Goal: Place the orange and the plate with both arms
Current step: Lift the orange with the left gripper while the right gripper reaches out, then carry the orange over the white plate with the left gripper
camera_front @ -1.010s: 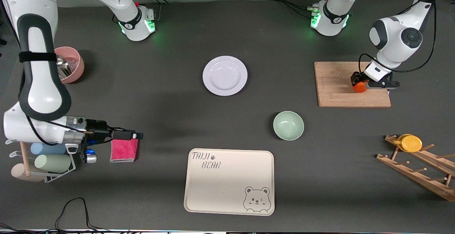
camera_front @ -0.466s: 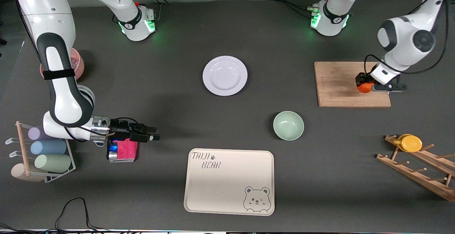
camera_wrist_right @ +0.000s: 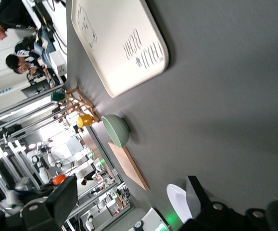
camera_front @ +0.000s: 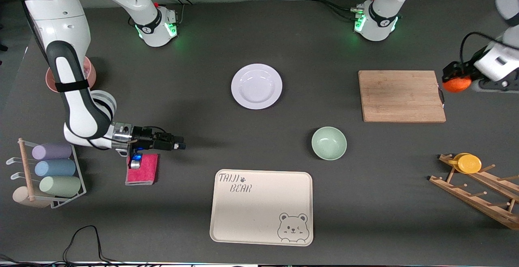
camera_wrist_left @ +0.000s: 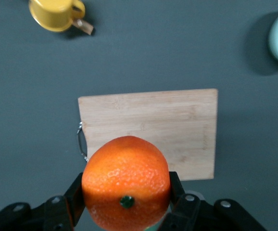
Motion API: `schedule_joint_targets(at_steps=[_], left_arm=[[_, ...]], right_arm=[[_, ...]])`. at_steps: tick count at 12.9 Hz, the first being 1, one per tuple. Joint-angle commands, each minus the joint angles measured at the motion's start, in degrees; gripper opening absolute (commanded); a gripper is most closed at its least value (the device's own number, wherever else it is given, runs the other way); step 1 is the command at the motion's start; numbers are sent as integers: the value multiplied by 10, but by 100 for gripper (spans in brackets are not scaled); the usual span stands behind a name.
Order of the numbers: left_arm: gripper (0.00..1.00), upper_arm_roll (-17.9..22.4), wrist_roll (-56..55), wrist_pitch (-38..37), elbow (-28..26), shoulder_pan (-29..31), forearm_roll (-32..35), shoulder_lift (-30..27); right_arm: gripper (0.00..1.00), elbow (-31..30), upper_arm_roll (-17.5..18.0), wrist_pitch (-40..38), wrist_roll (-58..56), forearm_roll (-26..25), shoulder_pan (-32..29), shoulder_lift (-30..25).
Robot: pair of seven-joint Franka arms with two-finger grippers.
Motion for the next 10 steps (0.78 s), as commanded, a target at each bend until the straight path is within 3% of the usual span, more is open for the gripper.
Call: schedule_joint_targets(at_steps=[1,4,6,8,10], left_arm=[[40,-42,-44,-91,110,-7,-4,24],[40,-142,-163,-81,117,-20,-42,35],[40,-231,-294,-41,118,-38,-49,67],[40,-316,-436,17,130,-66,-45,123],[40,-353,-550,87,138,-119,-26,188]], right_arm=[[100,-98,-2,-1,-93,30,1,-53],[100,-169,-2,-1,-179,62,4,-82],[100,-230,-2,-1,-266,116,8,-111],[100,-271,-2,-1,-327,138,22,-129],[100,-286,-2,-1,-409,166,38,-119]])
